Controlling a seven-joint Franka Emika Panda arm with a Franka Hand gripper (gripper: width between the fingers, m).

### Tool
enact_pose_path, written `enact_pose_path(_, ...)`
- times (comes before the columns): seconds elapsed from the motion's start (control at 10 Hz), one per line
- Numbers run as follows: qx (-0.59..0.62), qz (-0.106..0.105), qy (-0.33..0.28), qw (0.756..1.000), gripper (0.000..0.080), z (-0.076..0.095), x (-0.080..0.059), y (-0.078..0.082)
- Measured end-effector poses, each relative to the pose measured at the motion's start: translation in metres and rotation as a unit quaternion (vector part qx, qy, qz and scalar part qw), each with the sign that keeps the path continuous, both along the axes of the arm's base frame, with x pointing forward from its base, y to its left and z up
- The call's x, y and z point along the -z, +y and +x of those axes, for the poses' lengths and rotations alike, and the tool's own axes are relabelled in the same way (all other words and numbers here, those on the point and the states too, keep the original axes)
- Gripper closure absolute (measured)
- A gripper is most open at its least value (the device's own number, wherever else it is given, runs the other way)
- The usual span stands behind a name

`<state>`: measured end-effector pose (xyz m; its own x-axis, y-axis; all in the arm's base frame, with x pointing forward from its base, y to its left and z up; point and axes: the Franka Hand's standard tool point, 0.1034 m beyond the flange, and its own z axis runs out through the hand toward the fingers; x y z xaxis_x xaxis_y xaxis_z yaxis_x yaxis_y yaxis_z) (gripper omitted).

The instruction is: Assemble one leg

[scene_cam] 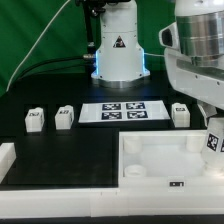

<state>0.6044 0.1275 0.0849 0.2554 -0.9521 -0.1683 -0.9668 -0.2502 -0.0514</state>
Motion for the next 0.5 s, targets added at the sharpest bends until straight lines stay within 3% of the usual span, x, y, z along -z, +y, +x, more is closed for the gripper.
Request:
enact_pose_path(0.2,-0.002,0.002,0.000,1.000,0.0505,-0.0001,0.0000,0.0008)
enact_pose_path(0.3,-0.027,0.002,-0.005,1.000,0.0260,-0.0001,0.0000,0.0010)
enact_pose_path(0.4,-0.026,0.004,-0.005,1.000,0.0260,-0.0003,-0.0001,0.0020)
enact_pose_path(0.5,-0.034,0.004,-0.006,0.999,0.0172,-0.0005,-0.0001,0.0028)
